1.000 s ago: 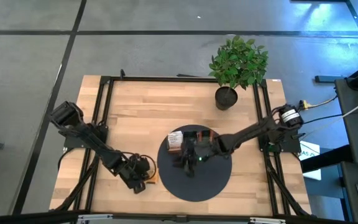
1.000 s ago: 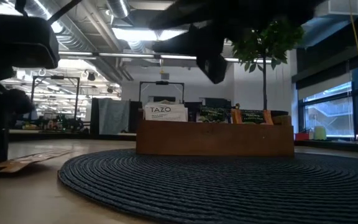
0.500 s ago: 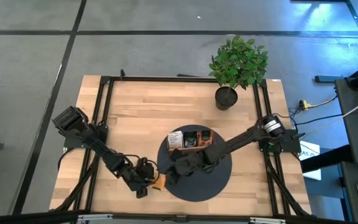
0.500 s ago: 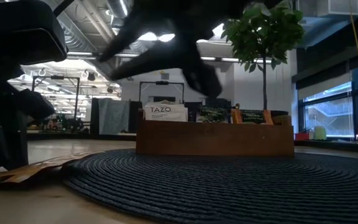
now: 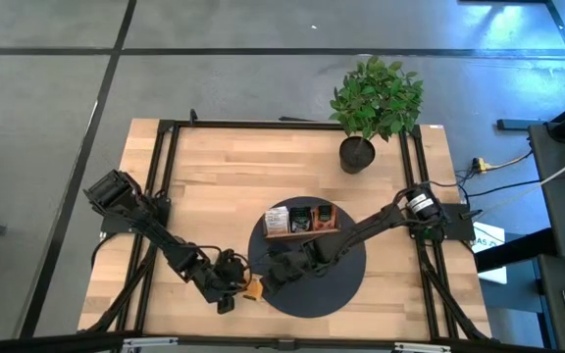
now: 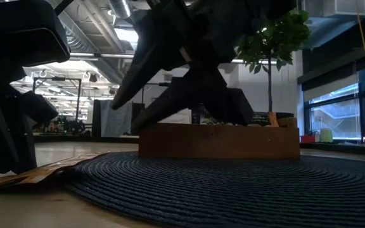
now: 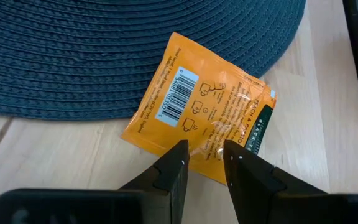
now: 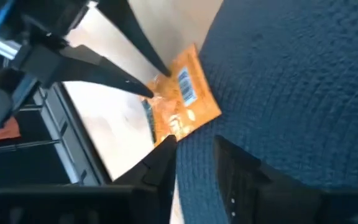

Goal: Pick & Place Tea
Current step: Put the orange tea bag into the right section of the wooden organizer

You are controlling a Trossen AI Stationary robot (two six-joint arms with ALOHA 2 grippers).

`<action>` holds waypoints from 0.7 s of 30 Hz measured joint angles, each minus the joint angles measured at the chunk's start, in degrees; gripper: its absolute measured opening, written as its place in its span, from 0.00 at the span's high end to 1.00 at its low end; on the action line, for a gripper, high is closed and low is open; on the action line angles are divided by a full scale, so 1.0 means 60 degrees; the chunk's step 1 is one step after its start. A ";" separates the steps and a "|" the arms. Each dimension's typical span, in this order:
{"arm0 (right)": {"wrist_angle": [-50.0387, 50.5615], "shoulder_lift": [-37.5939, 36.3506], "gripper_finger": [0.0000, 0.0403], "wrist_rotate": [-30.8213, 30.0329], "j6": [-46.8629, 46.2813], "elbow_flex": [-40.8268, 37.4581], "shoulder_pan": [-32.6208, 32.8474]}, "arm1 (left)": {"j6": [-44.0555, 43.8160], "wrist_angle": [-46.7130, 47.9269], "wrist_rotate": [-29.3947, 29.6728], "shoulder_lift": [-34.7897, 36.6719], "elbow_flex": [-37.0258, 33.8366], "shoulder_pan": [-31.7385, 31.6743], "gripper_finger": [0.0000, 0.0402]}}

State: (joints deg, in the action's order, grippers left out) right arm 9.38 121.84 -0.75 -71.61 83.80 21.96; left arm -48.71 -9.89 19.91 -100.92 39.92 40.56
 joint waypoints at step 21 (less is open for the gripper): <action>-0.0568 0.0469 0.51 0.0064 -0.1479 -0.0012 0.0004 | -0.0361 -0.0379 0.0590 -0.0030 -0.0025 -0.0208 0.75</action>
State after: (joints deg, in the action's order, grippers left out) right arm 5.97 124.65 -0.36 -80.49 83.72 21.98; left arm -50.87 -12.16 23.45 -101.10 39.77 39.31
